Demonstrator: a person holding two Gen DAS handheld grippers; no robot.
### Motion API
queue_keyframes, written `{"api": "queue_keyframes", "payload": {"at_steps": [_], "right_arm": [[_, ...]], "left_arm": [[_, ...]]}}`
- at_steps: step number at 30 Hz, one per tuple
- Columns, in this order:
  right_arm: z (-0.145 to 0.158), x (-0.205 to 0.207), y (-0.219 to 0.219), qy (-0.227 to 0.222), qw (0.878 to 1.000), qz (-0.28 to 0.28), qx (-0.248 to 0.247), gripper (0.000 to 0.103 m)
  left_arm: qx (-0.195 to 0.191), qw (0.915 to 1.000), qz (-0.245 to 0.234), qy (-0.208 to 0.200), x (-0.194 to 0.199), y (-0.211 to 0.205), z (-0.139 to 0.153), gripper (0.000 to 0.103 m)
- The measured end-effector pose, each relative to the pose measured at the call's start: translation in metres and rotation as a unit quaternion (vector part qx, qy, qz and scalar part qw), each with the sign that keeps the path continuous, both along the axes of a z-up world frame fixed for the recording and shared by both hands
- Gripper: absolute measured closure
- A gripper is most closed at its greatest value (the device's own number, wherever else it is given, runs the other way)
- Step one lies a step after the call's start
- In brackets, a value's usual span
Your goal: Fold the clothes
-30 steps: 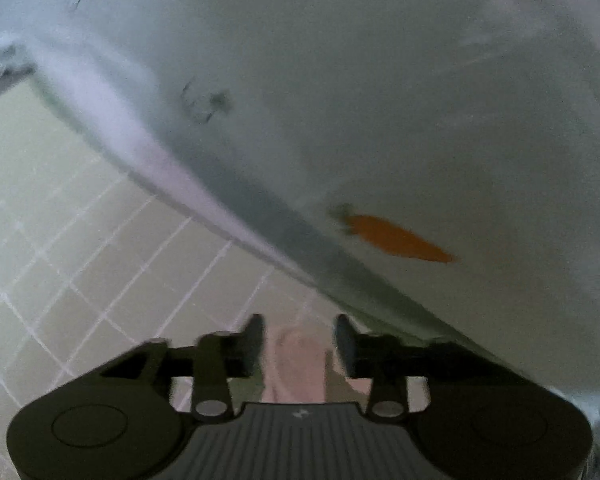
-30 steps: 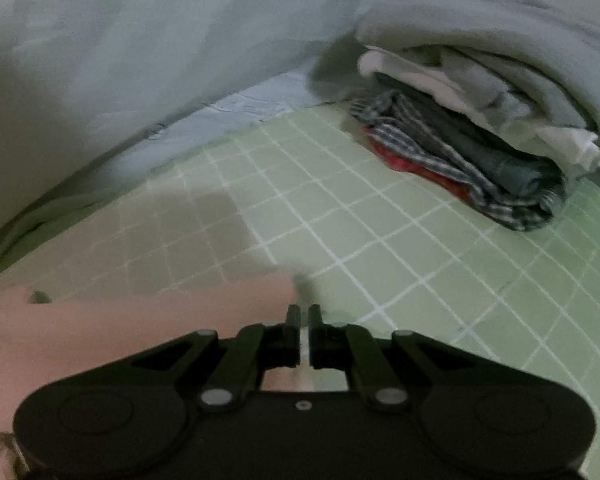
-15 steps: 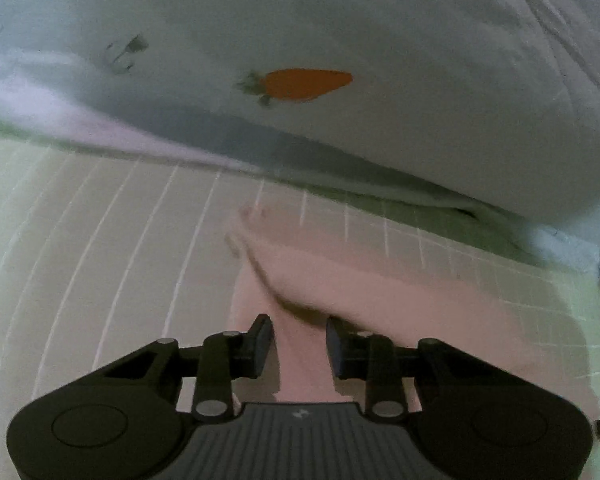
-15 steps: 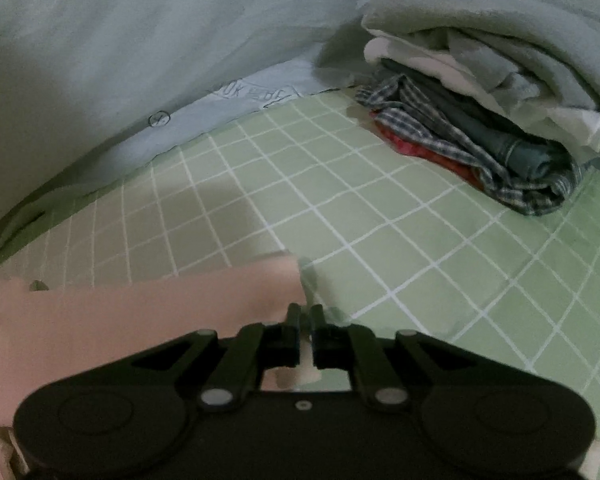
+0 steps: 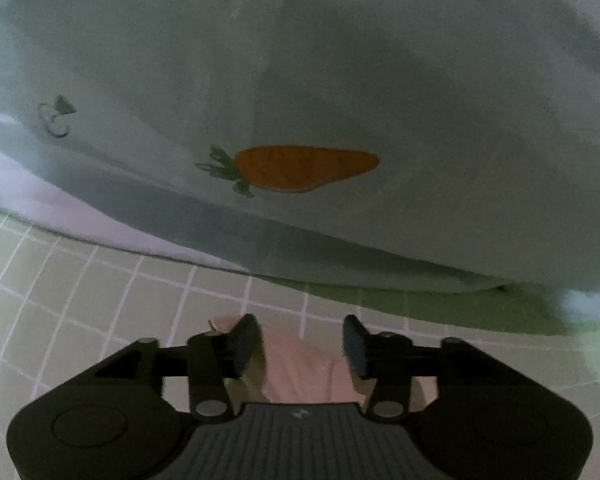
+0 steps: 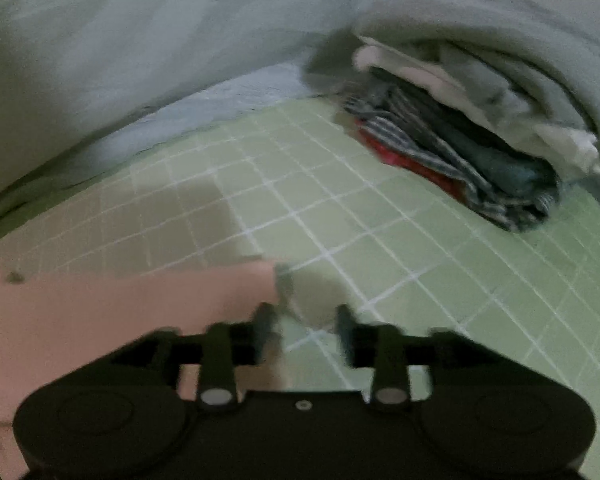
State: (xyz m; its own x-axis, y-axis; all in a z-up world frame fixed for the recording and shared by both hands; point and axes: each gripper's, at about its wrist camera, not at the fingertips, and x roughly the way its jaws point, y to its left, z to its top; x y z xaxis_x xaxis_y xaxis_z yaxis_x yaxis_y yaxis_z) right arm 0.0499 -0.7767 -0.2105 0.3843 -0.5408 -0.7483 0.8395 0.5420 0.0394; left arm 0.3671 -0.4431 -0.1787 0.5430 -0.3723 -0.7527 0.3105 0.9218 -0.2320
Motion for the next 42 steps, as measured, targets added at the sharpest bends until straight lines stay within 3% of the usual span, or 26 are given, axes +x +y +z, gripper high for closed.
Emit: {"api": "queue_keyframes", "payload": {"at_steps": [1, 2, 5, 8, 11, 13, 15, 19, 22, 26, 29, 30, 32, 33, 34, 35, 37, 39, 42], "right_arm": [[0.001, -0.002, -0.003, -0.008, 1.000, -0.007, 0.012, 0.037], [0.002, -0.003, -0.003, -0.023, 1.000, -0.007, 0.014, 0.034], [0.006, -0.001, 0.002, -0.038, 0.999, 0.010, 0.002, 0.018], [0.004, 0.007, 0.011, -0.025, 0.999, 0.032, -0.004, 0.016], [0.001, 0.016, 0.020, -0.013, 0.998, 0.053, -0.011, 0.030], [-0.001, 0.021, 0.025, -0.004, 0.998, 0.068, -0.015, 0.072], [0.000, 0.027, 0.033, 0.005, 0.996, 0.084, -0.020, 0.097], [0.018, 0.029, 0.060, -0.016, 0.994, 0.106, -0.036, 0.097], [0.040, 0.029, 0.100, -0.043, 0.986, 0.154, -0.046, 0.097], [0.055, 0.030, 0.171, -0.071, 0.963, 0.258, -0.028, 0.097], [0.044, 0.032, 0.219, -0.052, 0.942, 0.331, 0.013, 0.095], [0.039, 0.032, 0.235, -0.043, 0.935, 0.352, 0.027, 0.093], [0.031, 0.027, 0.252, -0.031, 0.926, 0.371, 0.065, 0.073], [0.029, 0.022, 0.253, -0.036, 0.924, 0.372, 0.080, 0.056], [0.030, 0.016, 0.252, -0.044, 0.925, 0.366, 0.090, 0.041], [0.031, 0.011, 0.248, -0.049, 0.929, 0.356, 0.092, 0.034], [0.032, -0.001, 0.235, -0.053, 0.944, 0.318, 0.078, 0.010], [0.031, -0.013, 0.218, -0.054, 0.958, 0.274, 0.060, 0.002], [0.028, -0.030, 0.191, -0.050, 0.977, 0.206, 0.036, 0.001]], "left_arm": [[-0.001, 1.0000, 0.004, -0.004, -0.005, 0.003, 0.004, 0.024], [0.010, 0.9998, 0.007, -0.018, -0.013, 0.006, 0.009, 0.015], [0.050, 0.9968, 0.014, -0.060, -0.034, 0.014, 0.024, 0.011], [0.073, 0.9942, 0.024, -0.075, -0.058, 0.030, 0.035, 0.008], [0.072, 0.9945, 0.038, -0.066, -0.082, 0.048, 0.040, 0.008], [0.073, 0.9952, 0.043, -0.050, -0.096, 0.060, 0.039, 0.008], [0.074, 0.9958, 0.046, -0.028, -0.113, 0.074, 0.037, 0.008], [0.056, 0.9962, 0.064, 0.019, -0.150, 0.105, 0.036, 0.008], [0.040, 0.9958, 0.074, 0.035, -0.179, 0.123, 0.040, 0.008], [0.036, 0.9965, 0.063, 0.042, -0.210, 0.133, 0.047, 0.008], [0.031, 0.9972, 0.051, 0.046, -0.230, 0.133, 0.052, 0.008], [0.030, 0.9974, 0.047, 0.047, -0.236, 0.131, 0.054, 0.008], [0.031, 0.9980, 0.034, 0.044, -0.245, 0.125, 0.057, 0.008], [0.034, 0.9982, 0.026, 0.041, -0.249, 0.122, 0.058, 0.008], [0.036, 0.9984, 0.019, 0.038, -0.252, 0.118, 0.060, 0.008], [0.039, 0.9986, 0.012, 0.034, -0.256, 0.114, 0.061, 0.008], [0.047, 0.9985, -0.004, 0.028, -0.260, 0.105, 0.063, 0.007], [0.050, 0.9982, -0.019, 0.028, -0.262, 0.094, 0.061, 0.006], [0.053, 0.9972, -0.044, 0.030, -0.262, 0.074, 0.059, 0.006]]}}
